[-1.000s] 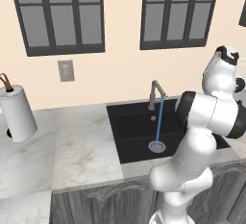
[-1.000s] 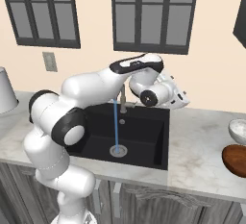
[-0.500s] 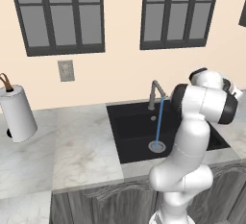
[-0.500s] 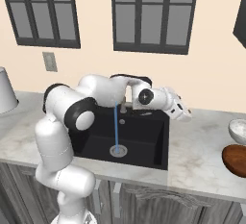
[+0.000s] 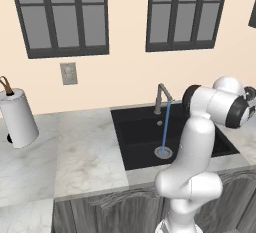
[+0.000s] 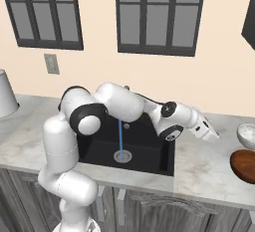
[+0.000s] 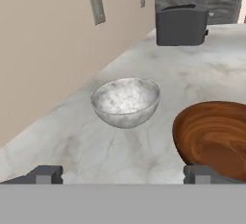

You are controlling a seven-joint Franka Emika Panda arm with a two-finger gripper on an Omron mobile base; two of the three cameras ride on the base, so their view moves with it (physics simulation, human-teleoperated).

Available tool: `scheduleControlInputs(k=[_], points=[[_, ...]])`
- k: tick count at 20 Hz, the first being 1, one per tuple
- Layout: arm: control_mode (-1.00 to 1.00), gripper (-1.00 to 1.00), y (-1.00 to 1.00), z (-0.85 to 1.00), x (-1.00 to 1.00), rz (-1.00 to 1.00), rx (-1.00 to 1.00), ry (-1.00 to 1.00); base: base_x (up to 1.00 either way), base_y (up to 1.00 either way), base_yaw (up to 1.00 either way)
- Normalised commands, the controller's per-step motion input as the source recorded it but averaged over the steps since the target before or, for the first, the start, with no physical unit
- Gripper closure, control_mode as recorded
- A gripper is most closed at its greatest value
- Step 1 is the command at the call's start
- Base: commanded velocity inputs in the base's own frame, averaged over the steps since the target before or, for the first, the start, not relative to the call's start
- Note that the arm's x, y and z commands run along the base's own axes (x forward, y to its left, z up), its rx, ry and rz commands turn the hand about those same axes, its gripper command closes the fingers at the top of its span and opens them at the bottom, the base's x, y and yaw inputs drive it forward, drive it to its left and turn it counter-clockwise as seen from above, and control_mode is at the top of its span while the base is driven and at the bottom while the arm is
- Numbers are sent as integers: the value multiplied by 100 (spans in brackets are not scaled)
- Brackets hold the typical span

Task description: Rinse each bowl for a few seconds and place them down in the sink or on the counter.

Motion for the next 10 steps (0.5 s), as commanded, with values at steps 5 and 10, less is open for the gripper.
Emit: scheduleControlInputs(k=[5, 10], points=[[-100, -100, -34, 72, -5, -8, 10, 11, 0, 0, 0], [-100, -100, -32, 56, 0, -8, 10, 10, 0, 0, 0]])
